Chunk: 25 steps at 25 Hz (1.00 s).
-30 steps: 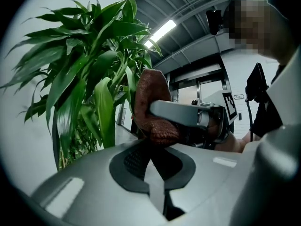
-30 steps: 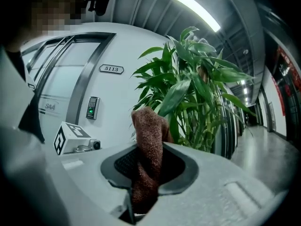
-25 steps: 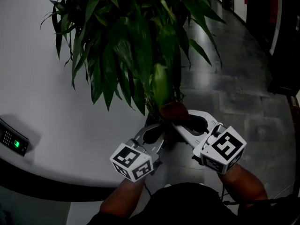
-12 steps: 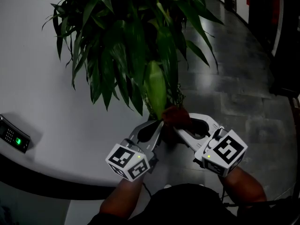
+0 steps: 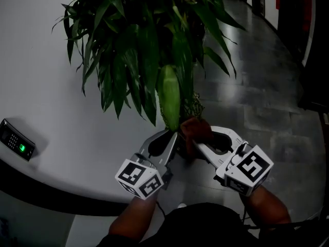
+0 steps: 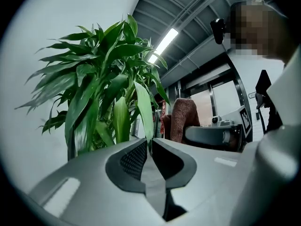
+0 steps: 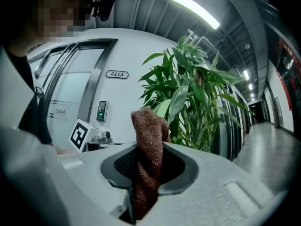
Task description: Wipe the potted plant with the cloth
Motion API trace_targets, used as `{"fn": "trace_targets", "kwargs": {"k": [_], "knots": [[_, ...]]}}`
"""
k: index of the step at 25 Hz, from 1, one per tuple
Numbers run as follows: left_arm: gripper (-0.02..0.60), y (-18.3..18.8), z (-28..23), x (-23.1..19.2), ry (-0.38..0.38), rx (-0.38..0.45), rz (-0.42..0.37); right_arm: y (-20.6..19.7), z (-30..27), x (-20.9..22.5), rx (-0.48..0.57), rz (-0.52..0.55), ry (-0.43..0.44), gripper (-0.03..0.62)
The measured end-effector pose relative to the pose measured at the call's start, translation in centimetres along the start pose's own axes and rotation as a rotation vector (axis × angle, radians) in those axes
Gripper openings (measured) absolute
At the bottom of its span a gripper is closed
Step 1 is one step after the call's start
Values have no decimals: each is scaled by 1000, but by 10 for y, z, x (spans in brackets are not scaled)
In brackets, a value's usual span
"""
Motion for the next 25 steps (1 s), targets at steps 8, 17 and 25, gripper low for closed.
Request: {"fn": "trace_targets", "kwargs": {"k": [8, 17, 25], "knots": [[66, -27, 7, 12, 31, -51, 44, 2, 15, 5, 6, 0, 14, 71], [57, -25, -9, 41, 24, -28, 98, -5, 52, 27, 4, -45, -32, 71], [74, 19, -37, 40, 109, 86, 47, -1, 81, 46, 22, -36, -13, 71]]}}
Point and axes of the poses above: the fingertips, and each gripper's own axes: z backward along the fingers, x to its right, y out of its top, the point moved 10 cm from there along z, backward along the fingers, and after that the axes turned 2 degrees about y, right-handed, at the moved point
